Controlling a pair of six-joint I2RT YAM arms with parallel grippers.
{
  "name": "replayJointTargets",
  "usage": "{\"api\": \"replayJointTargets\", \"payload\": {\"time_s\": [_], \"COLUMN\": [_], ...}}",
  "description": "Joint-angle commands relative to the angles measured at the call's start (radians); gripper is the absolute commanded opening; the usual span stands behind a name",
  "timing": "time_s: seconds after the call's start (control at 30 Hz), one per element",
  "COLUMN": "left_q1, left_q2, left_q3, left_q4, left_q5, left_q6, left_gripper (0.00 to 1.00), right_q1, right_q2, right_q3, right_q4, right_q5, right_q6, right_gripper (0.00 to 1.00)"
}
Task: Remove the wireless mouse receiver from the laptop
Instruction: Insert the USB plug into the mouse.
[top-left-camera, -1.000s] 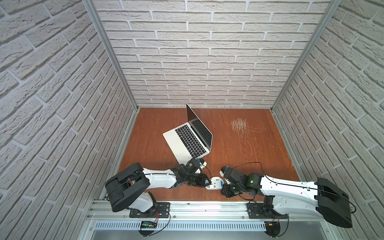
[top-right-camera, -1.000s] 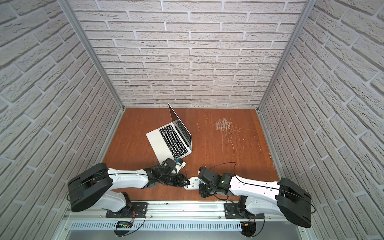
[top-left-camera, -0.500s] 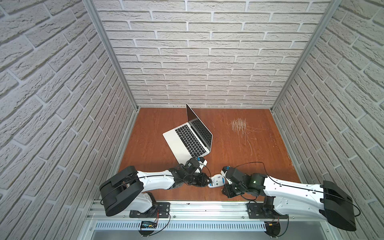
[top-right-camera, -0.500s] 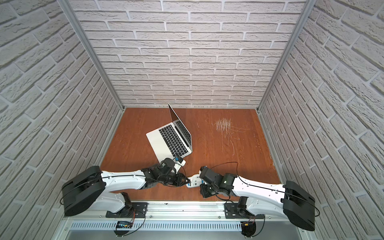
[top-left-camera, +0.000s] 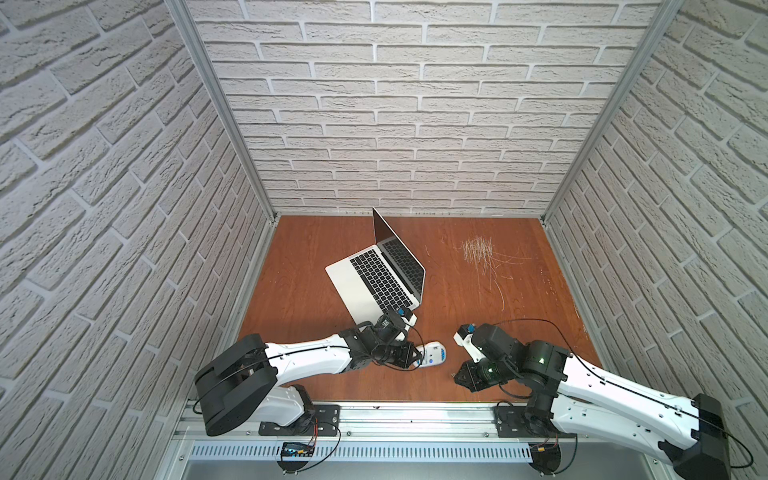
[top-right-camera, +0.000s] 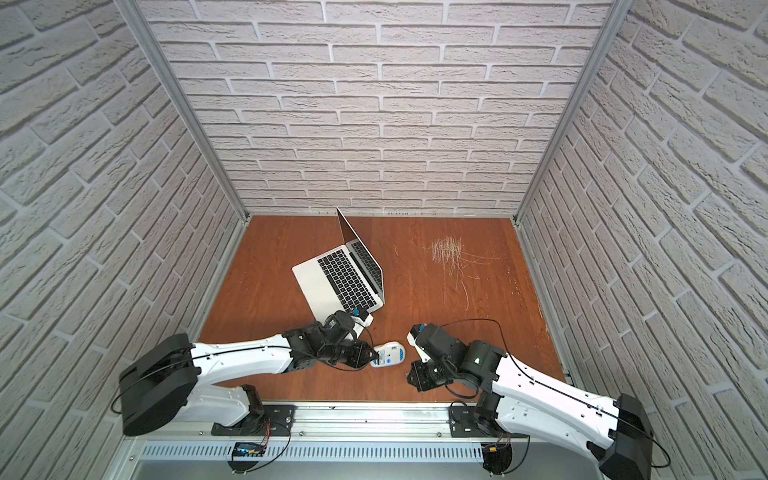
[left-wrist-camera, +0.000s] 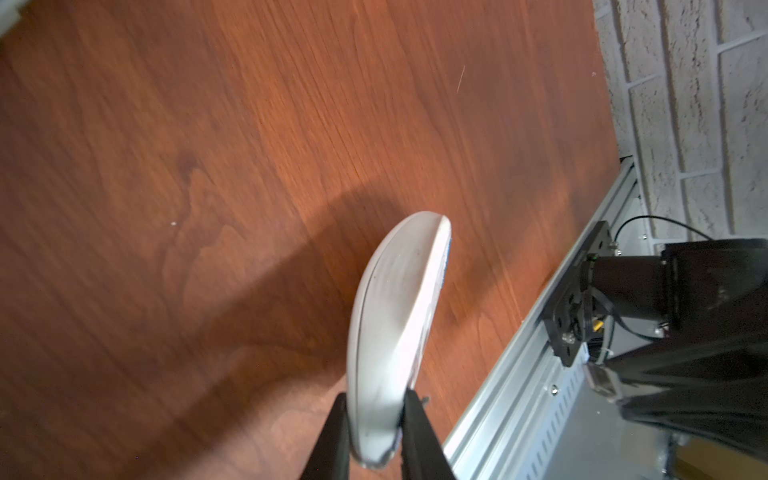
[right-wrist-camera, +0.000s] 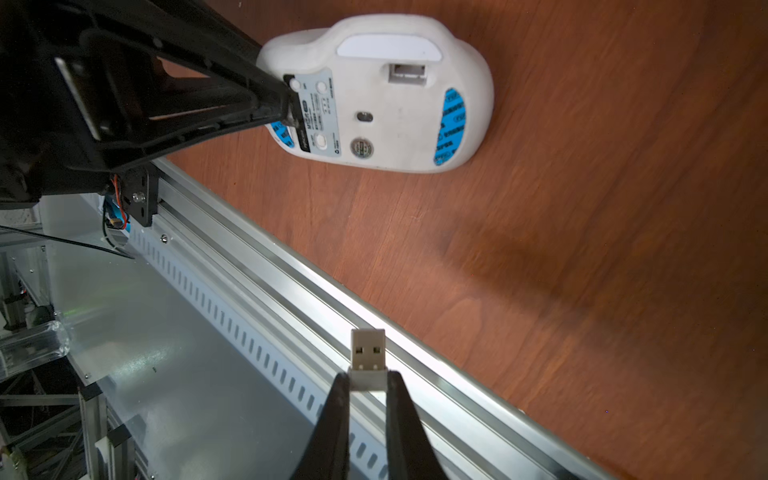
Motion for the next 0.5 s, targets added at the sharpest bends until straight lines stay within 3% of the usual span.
{"api": "replayJointTargets", "payload": {"time_s": [0.0, 0.17, 0.47], "left_q1": [-0.023, -0.040, -0.044], "left_q2": [-0.037, -0.060, -0.060], "left_q3": [0.014, 0.010, 0.008], "left_q4": [-0.086, -0.097, -0.094], "left_q5": [-0.085, -0.111, -0.117], "left_q6": [0.074, 0.089, 0.089], "left_gripper": [0.00, 0.00, 0.00], "right_q1": [-0.066, -0.134, -0.160], "right_q2": [0.056, 0.215, 0.455], "right_q3": [0.066, 0.175, 0.325], "right_q4": [-0.071, -0.088, -0.109], "right_q5": [-0.090, -0.173, -0.193], "right_q6": [-0.091, -0.186, -0.272], "right_gripper": [0.03, 0.03, 0.03]}}
